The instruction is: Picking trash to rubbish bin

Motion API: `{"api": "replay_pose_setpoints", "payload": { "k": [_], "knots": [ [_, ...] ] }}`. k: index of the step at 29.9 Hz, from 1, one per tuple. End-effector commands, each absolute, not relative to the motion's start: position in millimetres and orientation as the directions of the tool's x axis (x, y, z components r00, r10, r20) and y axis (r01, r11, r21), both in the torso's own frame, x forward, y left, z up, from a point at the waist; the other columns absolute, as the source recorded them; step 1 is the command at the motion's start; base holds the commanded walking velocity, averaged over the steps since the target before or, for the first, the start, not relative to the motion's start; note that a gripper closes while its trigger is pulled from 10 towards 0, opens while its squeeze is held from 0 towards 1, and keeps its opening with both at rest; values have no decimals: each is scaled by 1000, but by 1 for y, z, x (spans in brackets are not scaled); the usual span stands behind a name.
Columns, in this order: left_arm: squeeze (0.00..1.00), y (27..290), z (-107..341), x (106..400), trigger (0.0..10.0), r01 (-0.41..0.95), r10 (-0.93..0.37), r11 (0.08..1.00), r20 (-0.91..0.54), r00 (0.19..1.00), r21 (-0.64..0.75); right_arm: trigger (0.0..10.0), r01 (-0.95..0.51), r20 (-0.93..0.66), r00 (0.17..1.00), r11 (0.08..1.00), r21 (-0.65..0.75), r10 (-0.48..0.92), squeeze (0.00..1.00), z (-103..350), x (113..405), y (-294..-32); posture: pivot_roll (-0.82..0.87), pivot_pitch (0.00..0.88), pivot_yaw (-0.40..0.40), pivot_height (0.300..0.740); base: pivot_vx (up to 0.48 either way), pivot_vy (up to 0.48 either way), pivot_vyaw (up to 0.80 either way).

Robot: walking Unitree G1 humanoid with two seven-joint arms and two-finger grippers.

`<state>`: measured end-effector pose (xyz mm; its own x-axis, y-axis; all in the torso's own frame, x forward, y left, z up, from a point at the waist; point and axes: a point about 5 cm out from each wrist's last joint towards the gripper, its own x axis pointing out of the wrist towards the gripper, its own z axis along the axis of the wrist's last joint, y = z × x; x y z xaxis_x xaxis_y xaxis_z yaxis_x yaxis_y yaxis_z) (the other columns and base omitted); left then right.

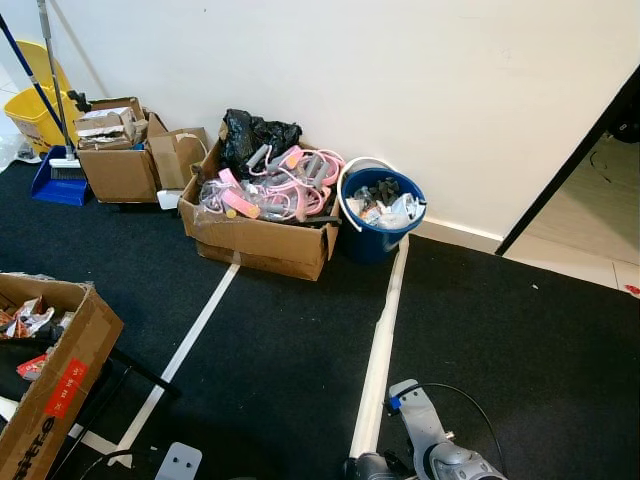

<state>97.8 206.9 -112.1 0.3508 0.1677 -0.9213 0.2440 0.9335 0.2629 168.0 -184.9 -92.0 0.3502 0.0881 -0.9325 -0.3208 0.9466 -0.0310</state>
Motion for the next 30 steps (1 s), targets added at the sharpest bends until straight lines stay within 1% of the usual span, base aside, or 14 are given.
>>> {"api": "replay_pose_setpoints", "payload": {
  "k": [1, 6, 12, 20, 24, 29, 30],
  "knots": [
    [0, 205, -114, 92, 10000, 275, 142, 932, -936, 323, 236, 10000, -323, -952, 293, 947, -10, 90, 0, -98, 152, -186, 55, 77, 13, 740, 0, 0, 0],
    [0, 202, -114, 93, 10000, 287, 132, 930, -936, 326, 231, 10000, -319, -953, 289, 948, -8, 89, 0, -99, 150, -187, 49, 74, 23, 740, 0, 0, 0],
    [0, 195, -117, 87, 10000, 317, 112, 924, -944, 311, 215, 10000, -307, -953, 290, 952, -7, 87, 0, -99, 149, -188, 39, 70, 25, 740, 0, 0, 0],
    [0, 198, -116, 87, 10000, 313, 127, 921, -939, 321, 232, 10000, -318, -953, 292, 948, -12, 86, 0, -99, 149, -188, 46, 67, 21, 740, 0, 0, 0],
    [0, 205, -114, 91, 10000, 314, 138, 917, -935, 326, 245, 10000, -326, -952, 292, 945, -10, 91, 0, -99, 150, -184, 43, 63, 28, 740, 0, 0, 0],
    [0, 204, -113, 96, 10000, 321, 136, 914, -932, 336, 249, 10000, -330, -951, 293, 944, -6, 96, 0, -100, 151, -180, 42, 60, 30, 740, 0, 0, 0],
    [0, 204, -113, 97, 10000, 321, 136, 913, -931, 339, 250, 10000, -333, -951, 292, 943, -5, 98, 0, -100, 151, -179, 43, 60, 29, 740, 0, 0, -781]
  ]
}}
